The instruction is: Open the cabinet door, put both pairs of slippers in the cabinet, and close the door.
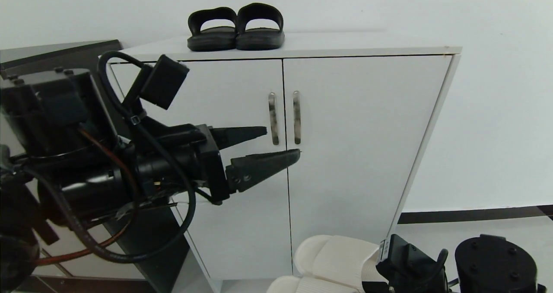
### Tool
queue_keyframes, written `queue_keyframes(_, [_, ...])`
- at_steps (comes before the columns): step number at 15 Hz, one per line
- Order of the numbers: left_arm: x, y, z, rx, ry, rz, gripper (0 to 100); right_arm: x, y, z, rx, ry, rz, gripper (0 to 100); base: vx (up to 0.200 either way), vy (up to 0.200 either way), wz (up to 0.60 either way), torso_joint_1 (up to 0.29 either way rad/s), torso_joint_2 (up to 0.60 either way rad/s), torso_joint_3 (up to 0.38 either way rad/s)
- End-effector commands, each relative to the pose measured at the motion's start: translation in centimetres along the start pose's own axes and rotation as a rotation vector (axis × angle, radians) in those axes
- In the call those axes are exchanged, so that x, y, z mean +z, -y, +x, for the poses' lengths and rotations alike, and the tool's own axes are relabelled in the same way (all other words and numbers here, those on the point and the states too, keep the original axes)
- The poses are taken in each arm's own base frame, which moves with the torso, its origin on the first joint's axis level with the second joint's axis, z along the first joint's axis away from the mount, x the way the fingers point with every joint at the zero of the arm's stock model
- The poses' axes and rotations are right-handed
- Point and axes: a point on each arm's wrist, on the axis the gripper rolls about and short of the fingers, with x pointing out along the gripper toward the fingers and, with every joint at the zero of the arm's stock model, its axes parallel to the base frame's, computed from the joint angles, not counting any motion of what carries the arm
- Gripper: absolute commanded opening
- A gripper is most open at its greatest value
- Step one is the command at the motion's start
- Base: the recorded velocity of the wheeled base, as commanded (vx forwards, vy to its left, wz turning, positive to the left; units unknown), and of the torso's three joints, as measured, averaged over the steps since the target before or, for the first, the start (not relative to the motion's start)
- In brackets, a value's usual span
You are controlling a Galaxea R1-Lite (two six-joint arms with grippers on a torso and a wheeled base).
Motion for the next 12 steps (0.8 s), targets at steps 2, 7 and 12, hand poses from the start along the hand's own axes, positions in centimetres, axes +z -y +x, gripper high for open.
queue_keyframes(2, [1.1,-1.7,3.2,-0.100,0.023,-0.124,100,-0.4,0.1,0.7,-0.005,-0.004,0.001,0,0.000,0.000,0.00,0.000,0.00,0.000])
queue_keyframes(7, [1.4,-4.6,5.0,-0.126,0.034,-0.242,100,-0.5,0.1,0.8,-0.006,-0.008,0.000,0,0.000,0.000,0.00,0.000,0.00,0.000])
queue_keyframes(12, [0.6,-5.3,5.6,-0.100,0.023,-0.173,100,-0.7,0.1,0.9,-0.006,-0.016,0.001,0,0.000,0.000,0.00,0.000,0.00,0.000])
